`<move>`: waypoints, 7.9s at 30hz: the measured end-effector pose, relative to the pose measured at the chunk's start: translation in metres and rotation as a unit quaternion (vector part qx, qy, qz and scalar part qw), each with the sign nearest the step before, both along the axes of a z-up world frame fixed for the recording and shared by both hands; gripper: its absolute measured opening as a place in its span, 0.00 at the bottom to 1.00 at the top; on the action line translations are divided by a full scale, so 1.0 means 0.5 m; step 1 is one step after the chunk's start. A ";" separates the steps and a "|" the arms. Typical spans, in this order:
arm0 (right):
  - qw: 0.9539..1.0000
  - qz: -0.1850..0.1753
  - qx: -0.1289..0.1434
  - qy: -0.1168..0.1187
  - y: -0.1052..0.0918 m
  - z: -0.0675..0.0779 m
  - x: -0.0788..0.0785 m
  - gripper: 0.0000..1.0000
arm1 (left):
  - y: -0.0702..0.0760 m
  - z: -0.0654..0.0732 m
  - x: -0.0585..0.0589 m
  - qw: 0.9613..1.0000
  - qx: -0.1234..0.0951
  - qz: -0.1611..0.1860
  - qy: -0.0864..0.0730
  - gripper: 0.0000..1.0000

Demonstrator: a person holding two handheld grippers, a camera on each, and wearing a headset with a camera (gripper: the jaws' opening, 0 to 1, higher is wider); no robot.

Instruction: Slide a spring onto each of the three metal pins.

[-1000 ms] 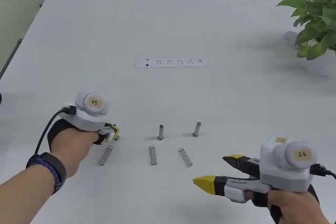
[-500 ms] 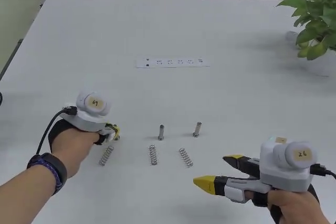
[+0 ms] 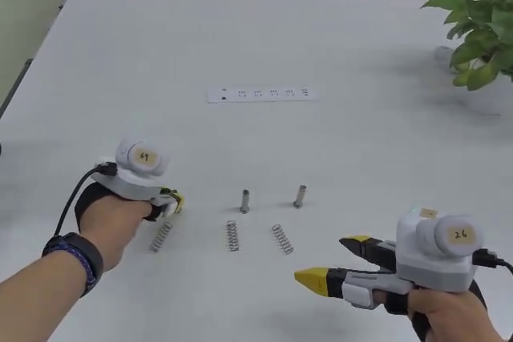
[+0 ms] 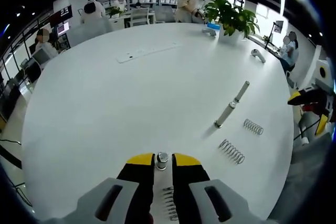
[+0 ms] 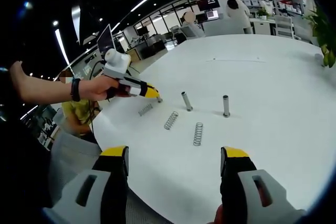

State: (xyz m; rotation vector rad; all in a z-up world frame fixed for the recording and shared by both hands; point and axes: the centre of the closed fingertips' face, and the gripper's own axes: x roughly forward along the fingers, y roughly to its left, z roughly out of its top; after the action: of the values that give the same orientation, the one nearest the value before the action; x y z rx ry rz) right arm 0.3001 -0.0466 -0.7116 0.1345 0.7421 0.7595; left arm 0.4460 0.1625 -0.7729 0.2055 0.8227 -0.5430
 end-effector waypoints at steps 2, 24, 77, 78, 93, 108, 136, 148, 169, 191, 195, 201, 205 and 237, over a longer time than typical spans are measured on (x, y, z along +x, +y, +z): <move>1.000 0.000 -0.001 0.000 -0.001 0.000 0.000 0.70 | -0.003 -0.003 -0.002 1.000 0.000 -0.001 0.003 0.05; 1.000 0.006 -0.006 -0.002 -0.004 0.001 0.002 0.71 | -0.015 -0.023 -0.008 1.000 0.012 -0.020 -0.001 0.00; 1.000 0.004 0.003 -0.009 0.004 0.007 0.003 0.71 | 0.046 -0.012 -0.051 1.000 0.014 0.011 0.020 0.22; 1.000 0.004 0.004 -0.009 0.006 0.007 0.003 0.71 | 0.048 -0.011 -0.055 1.000 0.014 0.012 0.020 0.22; 1.000 0.011 0.007 -0.012 0.018 0.009 -0.001 0.71 | 0.109 0.019 -0.122 0.999 0.002 0.034 0.017 0.33; 1.000 0.013 0.005 -0.012 0.020 0.007 -0.002 0.71 | 0.152 0.059 -0.182 0.998 -0.027 0.058 0.006 0.44; 1.000 0.011 0.002 -0.011 0.008 0.007 -0.006 0.71 | 0.123 0.059 -0.166 0.997 -0.042 0.064 0.006 0.43; 1.000 0.009 0.000 -0.010 0.006 0.005 -0.006 0.71 | 0.098 0.033 -0.147 0.997 -0.045 0.061 0.026 0.36; 1.000 0.003 -0.003 -0.004 -0.005 0.000 -0.013 0.71 | 0.074 -0.037 -0.133 0.996 -0.028 0.054 0.068 0.21; 1.000 0.004 -0.003 -0.003 -0.005 -0.001 -0.015 0.71 | 0.065 -0.073 -0.141 0.995 0.001 0.035 0.094 0.03; 1.000 0.004 -0.002 -0.004 -0.004 0.000 -0.014 0.71 | 0.063 -0.071 -0.142 0.995 -0.004 0.033 0.098 0.03; 1.000 0.006 -0.002 -0.005 -0.001 0.001 -0.014 0.70 | 0.067 -0.071 -0.148 0.995 -0.001 0.029 0.100 0.02; 1.000 0.008 -0.002 -0.005 0.001 0.002 -0.015 0.70 | 0.070 -0.067 -0.153 0.995 0.000 0.027 0.098 0.02; 0.999 0.048 0.008 0.004 0.056 -0.007 -0.034 0.68 | 0.079 0.020 -0.222 0.998 -0.021 0.017 0.057 0.02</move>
State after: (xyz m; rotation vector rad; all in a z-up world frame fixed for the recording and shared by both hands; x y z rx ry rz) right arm 0.2832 -0.0189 -0.7152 0.1173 0.7531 0.8571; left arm 0.3349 0.2021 -0.7630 0.1217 0.9237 -0.5430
